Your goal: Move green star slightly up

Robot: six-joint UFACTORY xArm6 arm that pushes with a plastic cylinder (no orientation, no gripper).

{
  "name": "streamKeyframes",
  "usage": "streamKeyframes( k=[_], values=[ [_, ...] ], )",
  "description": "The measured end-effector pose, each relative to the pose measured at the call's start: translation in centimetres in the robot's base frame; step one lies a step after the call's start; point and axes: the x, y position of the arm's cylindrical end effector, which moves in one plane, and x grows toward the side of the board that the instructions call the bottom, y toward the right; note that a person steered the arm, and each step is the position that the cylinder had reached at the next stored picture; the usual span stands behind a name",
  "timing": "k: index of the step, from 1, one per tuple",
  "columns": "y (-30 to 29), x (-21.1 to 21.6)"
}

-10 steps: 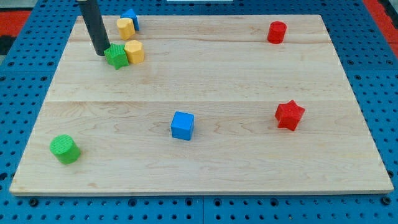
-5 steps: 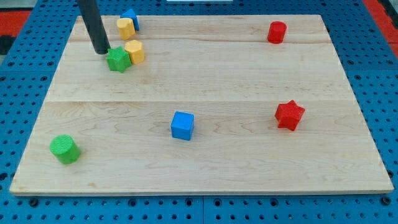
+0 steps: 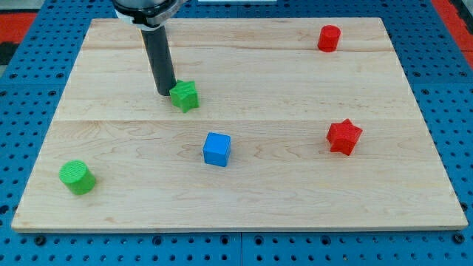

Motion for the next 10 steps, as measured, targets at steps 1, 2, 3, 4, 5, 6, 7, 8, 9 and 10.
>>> streamKeyframes(
  k=[1,2,3,4,5,6,7,8,9,10],
  values=[
    [1.3,1.7],
    [1.3,2.3],
    [1.6,2.3],
    [2.5,2.3],
    [8.0,3.2],
    [11.3,4.3],
    [16.9,4.3],
    [21.1,4.3],
    [23.0,2.9],
    [24.9,1.2]
  ],
)
